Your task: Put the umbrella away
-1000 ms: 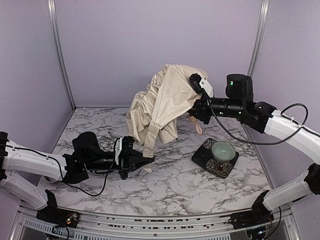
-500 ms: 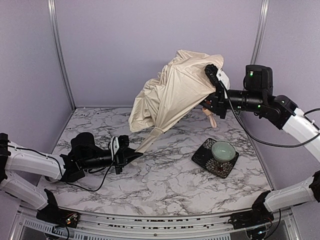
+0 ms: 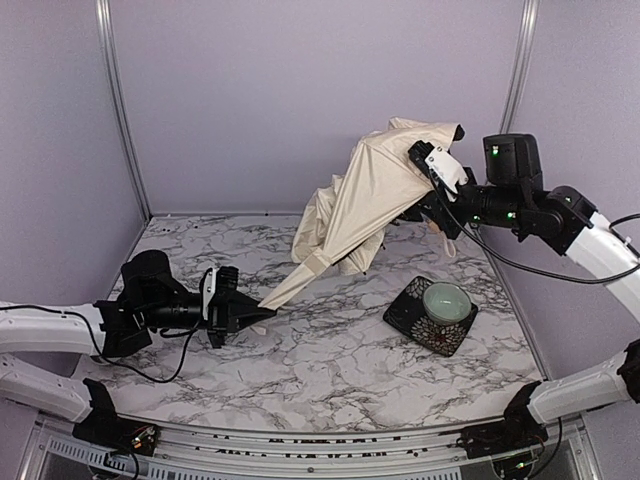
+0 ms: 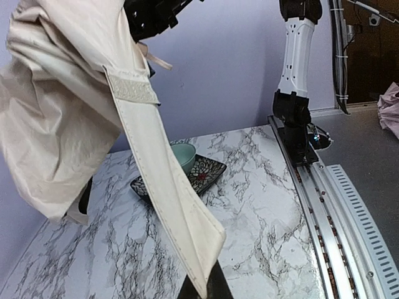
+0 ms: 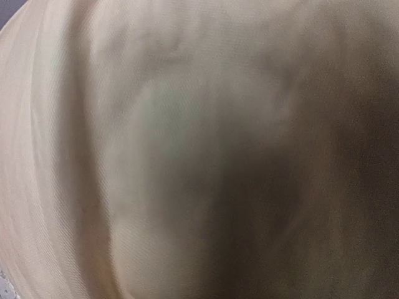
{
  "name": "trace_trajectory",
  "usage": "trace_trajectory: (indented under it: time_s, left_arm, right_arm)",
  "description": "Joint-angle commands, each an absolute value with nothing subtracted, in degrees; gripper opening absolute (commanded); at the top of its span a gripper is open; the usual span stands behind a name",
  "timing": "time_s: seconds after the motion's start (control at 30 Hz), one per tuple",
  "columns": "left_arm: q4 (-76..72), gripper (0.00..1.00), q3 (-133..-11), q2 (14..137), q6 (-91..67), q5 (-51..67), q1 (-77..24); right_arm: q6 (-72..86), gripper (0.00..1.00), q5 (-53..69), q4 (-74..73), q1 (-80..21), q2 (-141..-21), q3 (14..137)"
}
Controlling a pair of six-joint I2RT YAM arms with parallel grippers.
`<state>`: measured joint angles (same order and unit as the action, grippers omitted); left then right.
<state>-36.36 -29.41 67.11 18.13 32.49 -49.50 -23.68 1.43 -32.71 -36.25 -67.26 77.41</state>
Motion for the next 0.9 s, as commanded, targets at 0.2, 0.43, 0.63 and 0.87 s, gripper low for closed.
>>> trace_trajectory:
  time_s: [0.2, 0.43, 0.63, 0.87]
  left_arm:
    - [-28.6, 0.00, -29.5, 58.2, 26.1, 27.1, -47.5]
    - [-24.8, 0.00, -34.0, 70.8, 27.7, 31.1, -45.4]
    - [-24.9, 0.00, -36.8, 75.8, 29.8, 27.9, -44.6]
    - [-27.7, 0.00, -38.7, 80.7, 31.9, 26.6, -40.8]
  right_arm:
    - [-27.6, 0.00, 13.0, -32.7, -35.8, -62.2, 80.6]
    - [-27.6, 0.00, 24.7, -33.3, -35.8, -60.3, 81.7]
    - [-31.1, 0.00, 40.1, -41.1, -35.9, -61.9, 84.7]
    - [-31.3, 0.00, 45.1, -43.8, -37.1, -61.4, 79.5]
